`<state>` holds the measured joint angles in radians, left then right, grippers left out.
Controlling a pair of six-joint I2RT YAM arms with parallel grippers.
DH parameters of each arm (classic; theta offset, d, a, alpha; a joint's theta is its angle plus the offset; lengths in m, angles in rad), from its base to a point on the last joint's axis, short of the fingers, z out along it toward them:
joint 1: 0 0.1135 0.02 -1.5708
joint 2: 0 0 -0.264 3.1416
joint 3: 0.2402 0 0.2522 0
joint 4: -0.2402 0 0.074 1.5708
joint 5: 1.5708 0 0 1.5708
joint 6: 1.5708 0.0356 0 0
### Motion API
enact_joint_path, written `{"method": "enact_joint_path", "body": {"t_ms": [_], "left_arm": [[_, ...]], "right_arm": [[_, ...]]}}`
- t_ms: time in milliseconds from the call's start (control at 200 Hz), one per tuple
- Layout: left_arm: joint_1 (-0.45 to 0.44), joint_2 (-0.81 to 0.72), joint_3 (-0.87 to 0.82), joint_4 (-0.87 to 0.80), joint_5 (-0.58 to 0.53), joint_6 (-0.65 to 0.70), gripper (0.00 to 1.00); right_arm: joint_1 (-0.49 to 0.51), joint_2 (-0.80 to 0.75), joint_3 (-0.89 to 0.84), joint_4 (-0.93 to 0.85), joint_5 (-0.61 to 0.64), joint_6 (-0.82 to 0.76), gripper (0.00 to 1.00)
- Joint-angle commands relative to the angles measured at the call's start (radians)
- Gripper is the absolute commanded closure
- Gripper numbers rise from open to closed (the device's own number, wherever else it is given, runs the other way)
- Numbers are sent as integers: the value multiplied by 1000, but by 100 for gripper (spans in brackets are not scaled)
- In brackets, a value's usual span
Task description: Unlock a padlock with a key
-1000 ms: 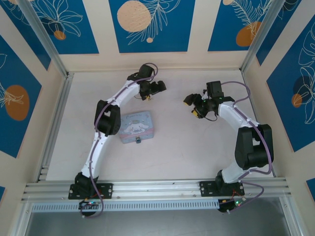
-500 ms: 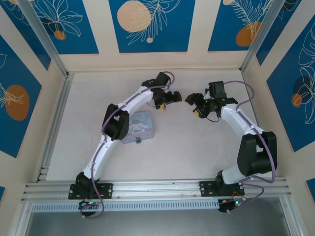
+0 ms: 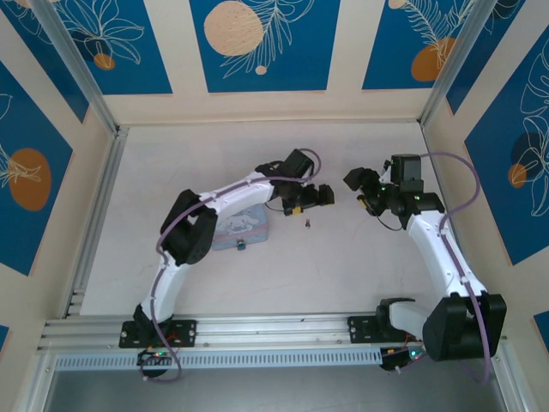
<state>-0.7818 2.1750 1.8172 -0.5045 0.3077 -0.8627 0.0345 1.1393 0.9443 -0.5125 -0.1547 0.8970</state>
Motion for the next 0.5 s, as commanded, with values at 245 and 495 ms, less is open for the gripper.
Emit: {"method": "enact_joint_path", "body": {"t_ms": [245,495], "left_arm": [[100,-374,-223,45,-132,77,0],[262,-653,-597,66,-169,115,0]], "right_arm": [[71,143,-36,-64,8,-118,29],[190,245,-21,-68,117,-141,30]]}}
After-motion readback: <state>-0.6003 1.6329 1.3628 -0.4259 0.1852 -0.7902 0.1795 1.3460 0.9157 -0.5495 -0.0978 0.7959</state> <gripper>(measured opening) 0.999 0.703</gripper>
